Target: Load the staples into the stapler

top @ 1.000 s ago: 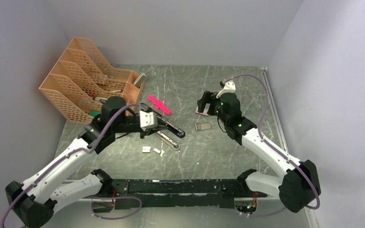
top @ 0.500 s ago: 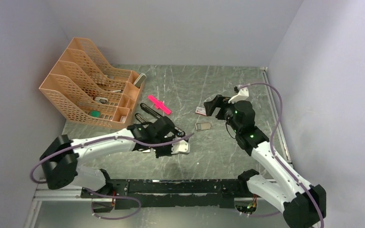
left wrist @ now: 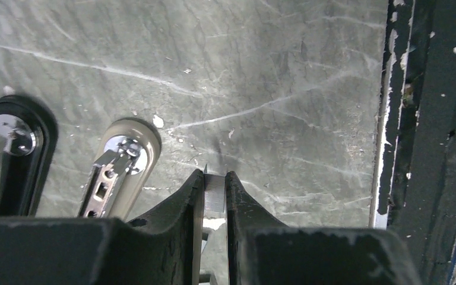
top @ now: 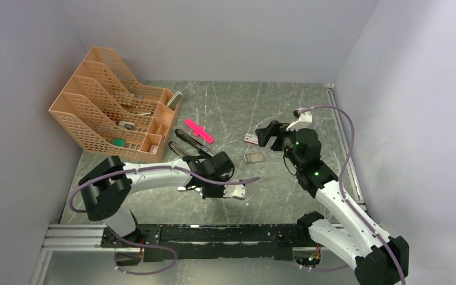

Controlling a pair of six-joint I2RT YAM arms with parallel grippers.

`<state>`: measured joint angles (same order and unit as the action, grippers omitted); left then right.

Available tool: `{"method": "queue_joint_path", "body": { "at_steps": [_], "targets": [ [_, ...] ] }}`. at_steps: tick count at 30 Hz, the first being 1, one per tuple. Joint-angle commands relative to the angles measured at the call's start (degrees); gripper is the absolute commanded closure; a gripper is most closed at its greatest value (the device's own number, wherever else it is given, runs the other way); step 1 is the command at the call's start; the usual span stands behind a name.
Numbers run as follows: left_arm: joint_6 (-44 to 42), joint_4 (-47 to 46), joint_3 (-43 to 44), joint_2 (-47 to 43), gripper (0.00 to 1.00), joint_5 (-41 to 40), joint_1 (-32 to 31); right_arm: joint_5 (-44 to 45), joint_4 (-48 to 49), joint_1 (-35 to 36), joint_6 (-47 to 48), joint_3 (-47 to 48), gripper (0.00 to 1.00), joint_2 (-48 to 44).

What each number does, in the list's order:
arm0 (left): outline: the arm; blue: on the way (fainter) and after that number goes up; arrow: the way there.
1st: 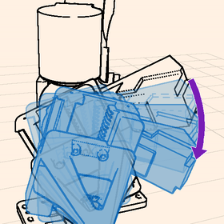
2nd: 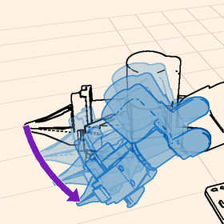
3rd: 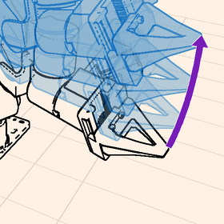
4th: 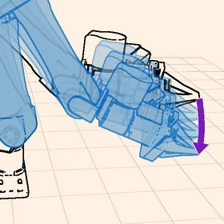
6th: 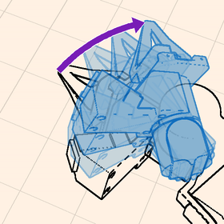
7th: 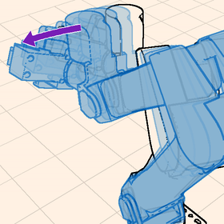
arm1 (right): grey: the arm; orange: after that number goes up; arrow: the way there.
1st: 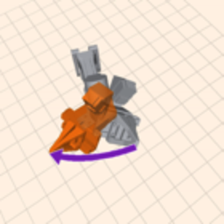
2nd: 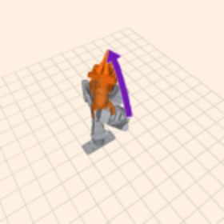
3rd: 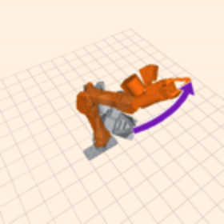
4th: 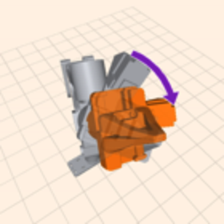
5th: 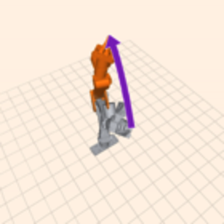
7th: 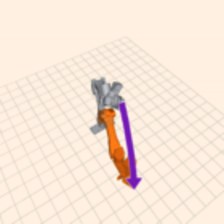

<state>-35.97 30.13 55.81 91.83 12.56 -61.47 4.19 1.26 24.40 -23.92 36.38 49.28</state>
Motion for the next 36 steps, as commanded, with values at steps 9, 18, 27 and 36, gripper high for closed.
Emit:
{"method": "queue_joint_path", "body": {
  "at_steps": [9, 18, 27, 36],
  "targets": [
    [-1.93, 1.57, 1.49, 3.43, 0.8, -4.6, -2.61, -1.32, 0.92, -0.41, 0.72, -0.52, 0.11, 0.93],
    [-2.1, 1.52, 0.72, 3.4, 0.65, -4.55, -3.3, -1.79, 0.76, -0.41, 0.73, -0.35, 0.11, 0.77],
    [0.04, -1.37, 1.17, -3.62, 0.63, -5.58, -3.26, -0.59, 1.69, -0.35, 0.66, -1.08, 0.11, -1.26],
    [14.54, -17.79, -1.48, -22.54, 0.6, -8.33, 4.55, -3.38, 2.06, -0.41, 4.64, -1.87, 0.11, -3.28]
  ]
}}
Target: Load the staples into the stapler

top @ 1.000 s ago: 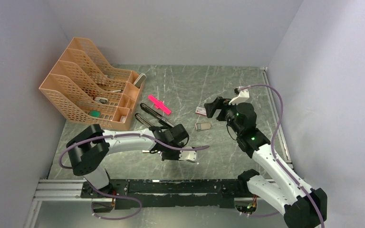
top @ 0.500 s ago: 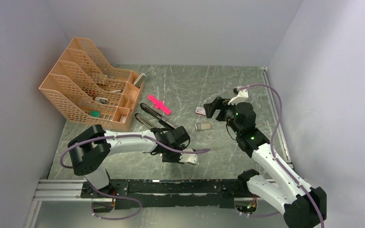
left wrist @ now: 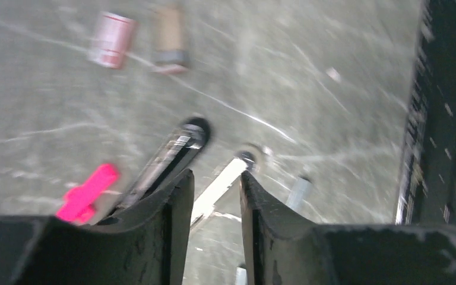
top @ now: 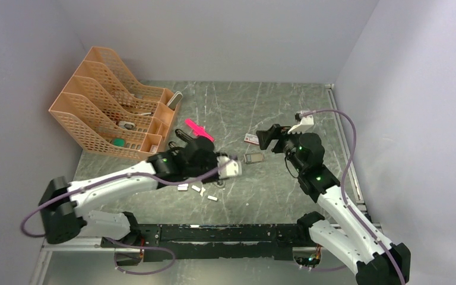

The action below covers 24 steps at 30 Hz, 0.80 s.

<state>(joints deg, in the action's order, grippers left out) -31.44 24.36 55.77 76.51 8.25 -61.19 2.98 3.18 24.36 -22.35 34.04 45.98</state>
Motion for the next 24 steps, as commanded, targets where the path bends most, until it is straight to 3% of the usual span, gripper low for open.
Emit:
{"method": "queue_joint_path", "body": {
  "at_steps": [1, 6, 11, 14, 19, 24],
  "targets": [
    [12.78, -14.7, -2.22, -9.47, 0.57, -5.91, 5.82, -3.47, -0.06, -0.38, 3.56, 0.71, 0.11, 0.6],
    [26.23, -22.99, -4.79, -18.3, 0.46, -12.04, 14.74, -12.14, -0.81, -0.18, 7.21, 2.83, 0.13, 6.2],
    [35.71, -19.42, -2.17, -20.48, 0.4, -15.4, 26.27, -18.52, -2.57, 3.23, 10.01, 7.33, 0.16, 15.66],
    [38.38, -17.42, -1.65, -20.63, 0.4, -17.72, 31.18, -17.08, -4.25, 10.34, 12.96, 10.95, 0.16, 21.59],
    [40.06, -18.3, -4.74, -24.33, 0.4, -23.38, 33.67, -16.92, -6.74, 22.26, 18.13, 17.77, 0.17, 31.82],
    [40.03, -19.08, -7.28, -29.14, 0.4, -30.46, 34.27, -20.25, -4.57, 28.19, 19.32, 22.76, 0.18, 40.98]
  ]
}}
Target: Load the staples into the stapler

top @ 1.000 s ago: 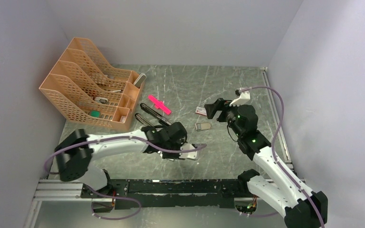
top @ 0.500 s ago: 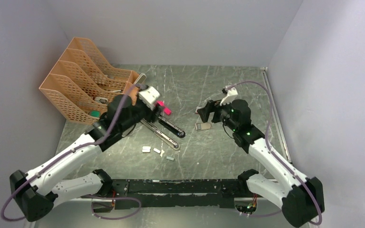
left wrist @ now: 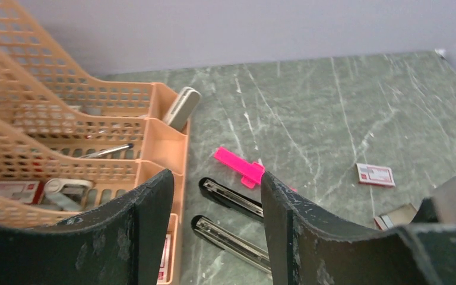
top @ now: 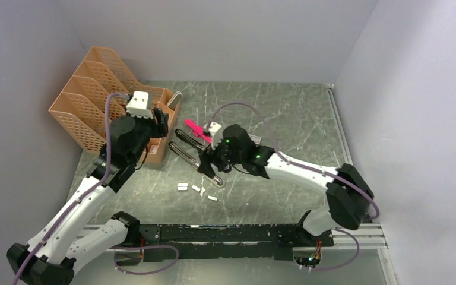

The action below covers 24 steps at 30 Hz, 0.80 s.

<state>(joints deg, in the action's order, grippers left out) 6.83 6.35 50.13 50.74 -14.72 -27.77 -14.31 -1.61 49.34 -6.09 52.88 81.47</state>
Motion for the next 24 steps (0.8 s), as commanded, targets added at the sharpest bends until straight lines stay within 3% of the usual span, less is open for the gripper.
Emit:
{"method": "queue_joint_path", "body": {
  "at_steps": [1, 9, 24],
  "targets": [
    [1.76, -1.26, -2.01, -4.24, 0.4, -8.64, 0.92, -2.93, 0.08, 4.34, 3.4, 5.74, 0.19, 7.49],
    [1.62, -2.31, -5.73, -10.78, 0.41, -17.75, 1.92, -0.9, -2.54, 10.25, 5.59, 19.18, 0.19, 24.39],
    [1.46, -1.52, -5.46, -10.65, 0.4, -17.16, 2.11, 4.52, -13.35, 13.55, 7.79, 33.84, 0.19, 40.26]
  ]
}}
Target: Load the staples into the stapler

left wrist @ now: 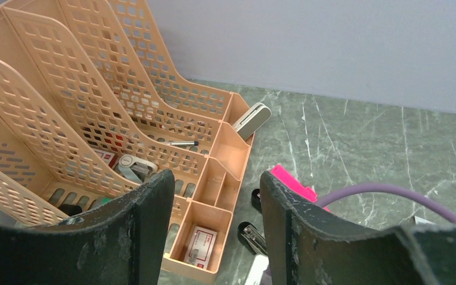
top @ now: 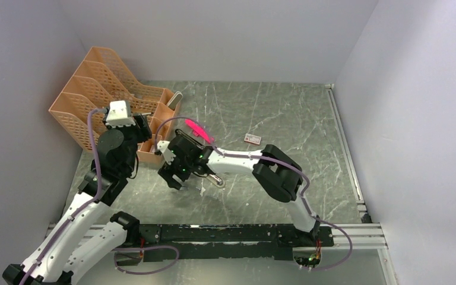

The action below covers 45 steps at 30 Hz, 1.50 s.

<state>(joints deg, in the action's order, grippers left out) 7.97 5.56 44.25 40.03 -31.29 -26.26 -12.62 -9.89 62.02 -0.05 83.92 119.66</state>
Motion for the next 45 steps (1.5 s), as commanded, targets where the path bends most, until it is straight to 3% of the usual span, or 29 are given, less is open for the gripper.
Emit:
{"method": "queue_joint_path", "body": {
  "at_steps": [1, 20, 45],
  "targets": [
    [0.3, -0.7, 0.42, 0.13, 0.4, -0.54, 0.6, 3.2, -5.91, 1.05, 2.14, 3.29, 0.19, 2.53],
    [0.03, -0.03, 0.94, 1.59, 0.4, 0.83, 0.68, 10.55, -15.67, 3.26, 6.46, 6.89, 0.21, 5.83],
    [-0.06, 0.53, 1.45, 3.56, 0.39, 2.37, 0.95, 12.53, -16.67, 3.06, 6.41, 2.23, 0.22, 2.16]
  ]
}}
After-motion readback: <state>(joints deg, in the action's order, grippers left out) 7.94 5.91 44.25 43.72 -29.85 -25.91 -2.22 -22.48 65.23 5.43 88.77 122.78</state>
